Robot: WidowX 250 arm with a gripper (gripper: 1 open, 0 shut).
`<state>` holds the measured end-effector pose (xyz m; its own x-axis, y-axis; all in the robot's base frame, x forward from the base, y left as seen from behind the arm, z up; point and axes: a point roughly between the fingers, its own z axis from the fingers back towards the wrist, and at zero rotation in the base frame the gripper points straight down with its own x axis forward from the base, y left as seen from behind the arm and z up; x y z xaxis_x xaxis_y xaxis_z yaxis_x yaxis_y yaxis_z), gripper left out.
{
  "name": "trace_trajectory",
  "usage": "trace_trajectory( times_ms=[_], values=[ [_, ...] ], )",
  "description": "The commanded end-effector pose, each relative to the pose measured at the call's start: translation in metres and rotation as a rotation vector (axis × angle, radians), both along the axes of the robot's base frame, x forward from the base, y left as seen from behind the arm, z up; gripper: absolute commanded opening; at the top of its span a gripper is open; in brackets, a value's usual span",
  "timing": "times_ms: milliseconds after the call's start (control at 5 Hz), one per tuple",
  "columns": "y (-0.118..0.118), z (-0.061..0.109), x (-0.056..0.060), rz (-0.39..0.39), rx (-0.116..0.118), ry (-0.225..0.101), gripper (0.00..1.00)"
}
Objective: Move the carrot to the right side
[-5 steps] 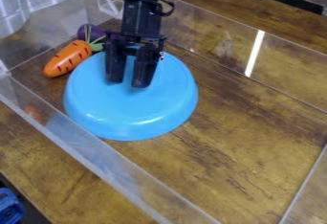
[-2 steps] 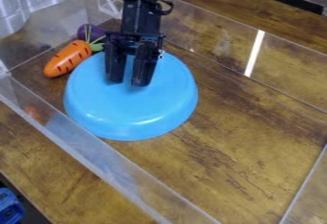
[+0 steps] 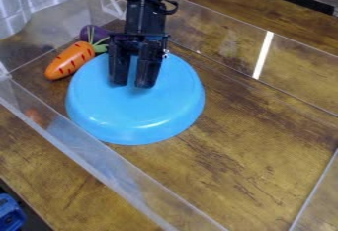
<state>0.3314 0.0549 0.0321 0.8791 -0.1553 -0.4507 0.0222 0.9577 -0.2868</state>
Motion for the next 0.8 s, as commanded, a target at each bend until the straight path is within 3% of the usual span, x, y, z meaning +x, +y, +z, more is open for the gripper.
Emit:
trace_trajectory(
  times_ms=[0,600],
  values=[
    [0.0095,-0.0042,-0.0025,0.001,-0.024,0.006,1.0],
    [0.0083,-0.0081,-0.0028,-0.011,-0.058,0.037,1.0]
  ],
)
